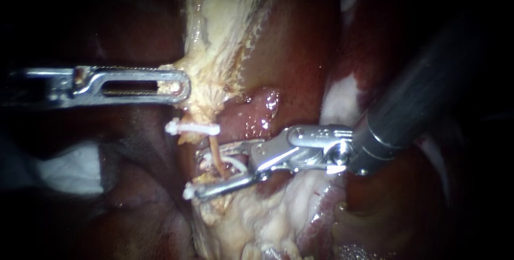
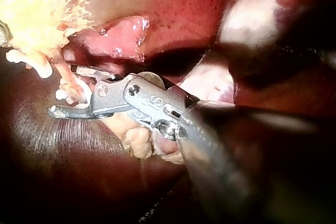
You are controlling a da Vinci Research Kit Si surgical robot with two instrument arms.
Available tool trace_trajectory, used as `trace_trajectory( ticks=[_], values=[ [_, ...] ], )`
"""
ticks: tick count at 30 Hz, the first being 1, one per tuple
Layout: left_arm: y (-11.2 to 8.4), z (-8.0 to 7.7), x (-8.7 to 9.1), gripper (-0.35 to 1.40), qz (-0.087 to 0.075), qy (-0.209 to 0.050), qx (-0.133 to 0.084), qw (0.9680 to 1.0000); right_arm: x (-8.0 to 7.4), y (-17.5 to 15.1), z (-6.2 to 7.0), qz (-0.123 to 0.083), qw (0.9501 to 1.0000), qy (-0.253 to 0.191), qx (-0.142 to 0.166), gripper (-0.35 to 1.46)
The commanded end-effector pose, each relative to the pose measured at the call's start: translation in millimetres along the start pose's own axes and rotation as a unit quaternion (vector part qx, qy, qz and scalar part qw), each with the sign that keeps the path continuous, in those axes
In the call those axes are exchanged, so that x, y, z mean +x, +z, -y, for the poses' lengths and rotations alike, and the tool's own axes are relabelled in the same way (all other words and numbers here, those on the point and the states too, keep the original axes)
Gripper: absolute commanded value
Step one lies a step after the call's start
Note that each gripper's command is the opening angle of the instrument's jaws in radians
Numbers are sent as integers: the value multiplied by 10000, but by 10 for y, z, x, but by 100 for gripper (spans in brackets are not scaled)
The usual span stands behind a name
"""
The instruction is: Clipping first clip right tube
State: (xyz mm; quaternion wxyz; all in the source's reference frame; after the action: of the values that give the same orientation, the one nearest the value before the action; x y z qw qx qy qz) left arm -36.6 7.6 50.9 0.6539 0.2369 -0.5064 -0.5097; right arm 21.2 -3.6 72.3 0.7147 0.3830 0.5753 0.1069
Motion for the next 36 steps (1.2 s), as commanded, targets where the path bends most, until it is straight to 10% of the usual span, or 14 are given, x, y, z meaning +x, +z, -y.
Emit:
trace_trajectory(
  ticks=[1,6,14,36],
  values=[
    [-1,1,-1,-35,2,2,-4,10000,0,-1,0,7,10000,-3,13,41],
    [-1,1,-1,-35,2,2,-3,10000,-1,-3,0,9,10000,24,27,32],
    [-1,0,-1,-35,1,2,-2,10000,1,-14,0,7,9999,147,67,-33],
    [0,-1,0,-35,1,7,-1,10000,1,-15,-1,14,9997,222,104,-35]
  ],
)
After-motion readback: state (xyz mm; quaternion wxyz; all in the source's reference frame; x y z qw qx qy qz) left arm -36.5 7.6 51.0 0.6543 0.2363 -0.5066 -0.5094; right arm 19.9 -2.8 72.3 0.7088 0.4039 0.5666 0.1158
